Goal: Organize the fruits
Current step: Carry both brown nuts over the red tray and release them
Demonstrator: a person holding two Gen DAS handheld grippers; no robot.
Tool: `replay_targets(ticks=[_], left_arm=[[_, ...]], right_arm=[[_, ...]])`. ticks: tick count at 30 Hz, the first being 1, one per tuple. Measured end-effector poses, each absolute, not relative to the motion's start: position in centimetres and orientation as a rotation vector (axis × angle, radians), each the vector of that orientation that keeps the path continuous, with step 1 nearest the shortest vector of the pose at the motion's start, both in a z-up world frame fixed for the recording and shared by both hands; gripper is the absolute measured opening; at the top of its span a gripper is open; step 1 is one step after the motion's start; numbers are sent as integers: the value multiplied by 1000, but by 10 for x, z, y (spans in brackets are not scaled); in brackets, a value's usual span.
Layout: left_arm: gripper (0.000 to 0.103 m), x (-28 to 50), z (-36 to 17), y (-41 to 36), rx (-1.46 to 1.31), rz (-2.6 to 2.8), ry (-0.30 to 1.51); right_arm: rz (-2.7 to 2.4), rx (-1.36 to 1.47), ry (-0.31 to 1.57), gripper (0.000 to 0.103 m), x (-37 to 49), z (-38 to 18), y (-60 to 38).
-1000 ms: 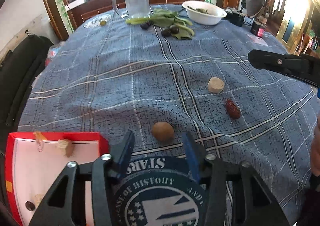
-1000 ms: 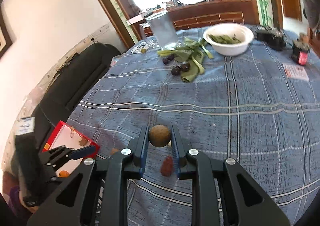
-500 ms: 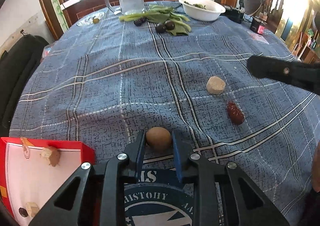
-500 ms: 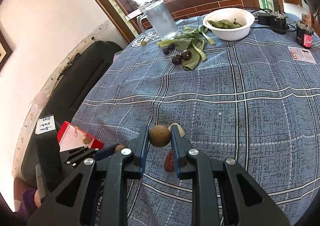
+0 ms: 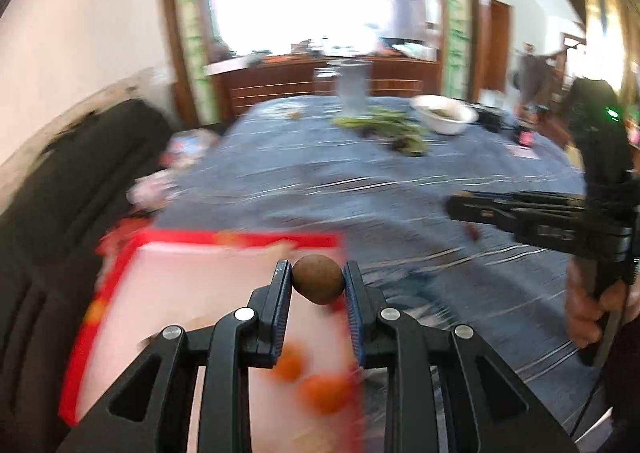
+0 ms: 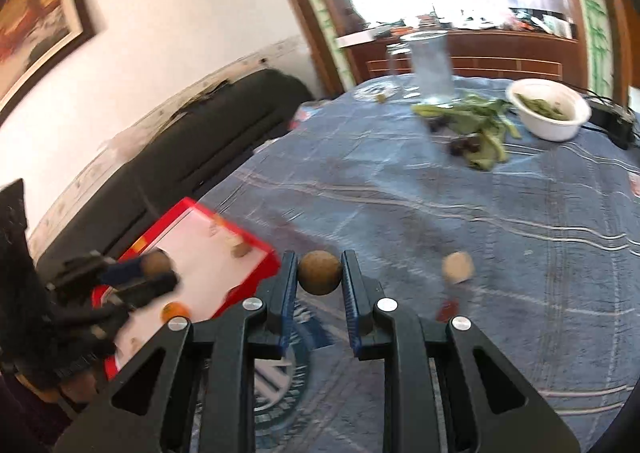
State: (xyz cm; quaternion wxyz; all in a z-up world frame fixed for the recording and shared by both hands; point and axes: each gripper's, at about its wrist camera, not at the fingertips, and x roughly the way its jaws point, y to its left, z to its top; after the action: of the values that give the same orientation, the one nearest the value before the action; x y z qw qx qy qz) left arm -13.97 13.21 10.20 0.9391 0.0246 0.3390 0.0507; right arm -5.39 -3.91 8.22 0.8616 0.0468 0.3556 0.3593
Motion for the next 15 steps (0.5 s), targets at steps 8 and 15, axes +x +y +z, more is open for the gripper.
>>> replay_targets(ticks=[8,15], left_arm=[[25,-177,83,198,13,281,724],[25,-191,70,209,18,289,732]], right_arm=[[931,-40,769,24,-118,80,42],[1036,-130,792,24,-160,69,108]])
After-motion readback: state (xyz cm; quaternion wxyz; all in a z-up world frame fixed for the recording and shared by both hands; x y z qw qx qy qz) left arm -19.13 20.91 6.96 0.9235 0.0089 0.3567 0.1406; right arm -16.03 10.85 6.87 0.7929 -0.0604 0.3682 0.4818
